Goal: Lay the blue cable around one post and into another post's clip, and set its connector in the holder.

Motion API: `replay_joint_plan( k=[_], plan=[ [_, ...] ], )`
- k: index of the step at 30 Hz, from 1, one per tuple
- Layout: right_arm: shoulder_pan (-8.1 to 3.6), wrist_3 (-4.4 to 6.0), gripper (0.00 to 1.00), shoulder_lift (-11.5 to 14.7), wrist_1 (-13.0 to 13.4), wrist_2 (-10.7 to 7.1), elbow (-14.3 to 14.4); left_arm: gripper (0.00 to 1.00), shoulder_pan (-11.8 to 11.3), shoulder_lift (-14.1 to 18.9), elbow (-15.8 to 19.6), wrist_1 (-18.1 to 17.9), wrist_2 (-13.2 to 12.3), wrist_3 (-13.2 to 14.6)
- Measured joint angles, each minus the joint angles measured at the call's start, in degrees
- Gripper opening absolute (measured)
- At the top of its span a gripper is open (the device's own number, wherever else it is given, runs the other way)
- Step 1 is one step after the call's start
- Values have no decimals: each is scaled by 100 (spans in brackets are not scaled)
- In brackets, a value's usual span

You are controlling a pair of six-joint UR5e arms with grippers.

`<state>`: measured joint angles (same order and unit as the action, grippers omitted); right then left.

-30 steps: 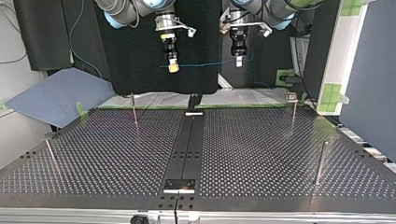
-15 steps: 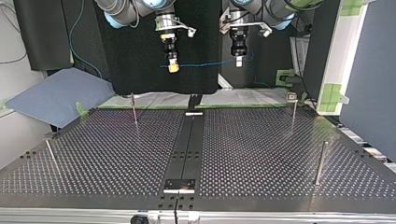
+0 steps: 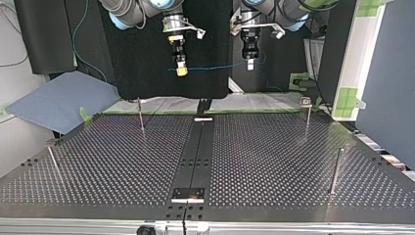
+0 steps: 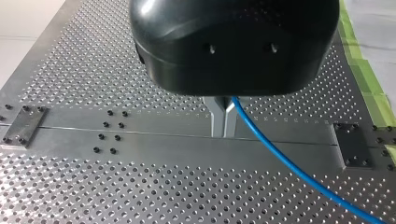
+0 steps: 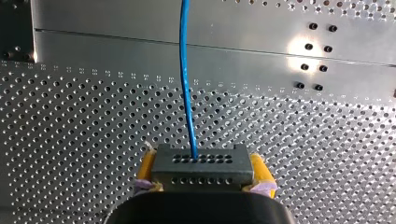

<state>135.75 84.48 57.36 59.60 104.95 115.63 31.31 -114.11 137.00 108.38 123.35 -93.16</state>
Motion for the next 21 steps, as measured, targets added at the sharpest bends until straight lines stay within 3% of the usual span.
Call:
replay_joint_plan(
  k=[21],
  plan=[
    [0, 0, 0, 0, 0, 0, 0, 0, 0, 0, 0, 0, 0, 0]
  ],
)
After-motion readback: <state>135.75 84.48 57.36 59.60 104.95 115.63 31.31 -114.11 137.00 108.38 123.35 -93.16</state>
